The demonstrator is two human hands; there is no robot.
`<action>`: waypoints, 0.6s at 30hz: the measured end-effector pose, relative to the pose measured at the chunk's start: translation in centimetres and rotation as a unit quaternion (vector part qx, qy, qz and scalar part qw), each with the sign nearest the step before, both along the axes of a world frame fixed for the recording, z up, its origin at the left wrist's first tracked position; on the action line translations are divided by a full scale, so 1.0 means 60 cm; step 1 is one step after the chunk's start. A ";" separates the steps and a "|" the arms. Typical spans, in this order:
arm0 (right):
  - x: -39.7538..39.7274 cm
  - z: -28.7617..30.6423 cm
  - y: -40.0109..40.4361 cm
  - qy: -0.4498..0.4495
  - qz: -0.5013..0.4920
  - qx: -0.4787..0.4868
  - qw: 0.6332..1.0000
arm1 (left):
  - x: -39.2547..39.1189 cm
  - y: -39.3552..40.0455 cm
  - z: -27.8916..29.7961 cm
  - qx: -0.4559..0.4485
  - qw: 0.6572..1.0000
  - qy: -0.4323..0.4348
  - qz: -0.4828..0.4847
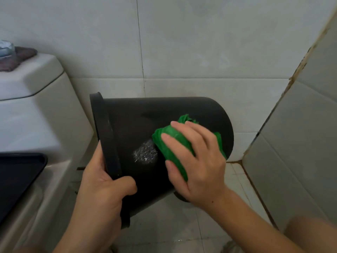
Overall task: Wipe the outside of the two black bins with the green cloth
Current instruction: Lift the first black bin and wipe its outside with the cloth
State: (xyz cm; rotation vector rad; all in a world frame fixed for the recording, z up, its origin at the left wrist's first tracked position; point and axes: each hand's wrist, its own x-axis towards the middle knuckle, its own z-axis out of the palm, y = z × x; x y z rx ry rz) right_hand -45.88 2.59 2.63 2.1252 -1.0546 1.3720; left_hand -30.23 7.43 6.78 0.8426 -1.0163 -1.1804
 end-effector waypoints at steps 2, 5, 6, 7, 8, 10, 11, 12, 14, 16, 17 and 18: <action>-0.018 0.001 -0.015 -0.013 -0.020 0.015 1.000 | 0.002 0.001 0.000 0.004 1.000 -0.005 -0.002; -0.025 0.002 -0.030 -0.113 -0.103 0.076 0.985 | 0.000 0.003 -0.003 0.009 1.000 -0.006 0.002; -0.014 -0.004 -0.025 -0.125 -0.115 0.081 0.982 | -0.001 0.002 -0.004 0.011 1.000 -0.001 0.007; 0.000 -0.011 -0.016 -0.121 -0.116 0.076 0.983 | -0.002 0.002 -0.003 0.012 1.000 0.006 0.011; 0.016 -0.021 -0.004 -0.104 -0.106 0.064 0.987 | -0.002 0.001 -0.002 0.015 1.000 0.013 0.017; 0.040 -0.036 0.019 -0.052 -0.060 0.030 0.996 | 0.000 -0.001 0.000 0.021 0.999 0.023 0.018; 0.043 -0.038 0.025 -0.023 -0.035 0.017 0.999 | 0.001 -0.002 0.001 0.025 0.999 0.023 0.018; 0.038 -0.036 0.022 -0.001 -0.016 0.007 1.000 | 0.003 -0.002 0.002 0.028 0.999 0.026 0.021; 0.019 -0.026 0.002 -0.006 -0.026 0.009 1.000 | 0.004 -0.004 0.004 0.027 0.999 0.034 0.027; 0.002 -0.011 -0.021 -0.073 -0.077 0.051 0.993 | 0.001 -0.004 0.006 0.022 0.999 0.032 0.029; 0.001 -0.008 -0.027 -0.103 -0.096 0.067 0.988 | -0.001 -0.004 0.005 0.022 0.999 0.032 0.031; 0.006 -0.009 -0.026 -0.117 -0.106 0.072 0.985 | -0.003 -0.004 0.002 0.023 0.999 0.036 0.032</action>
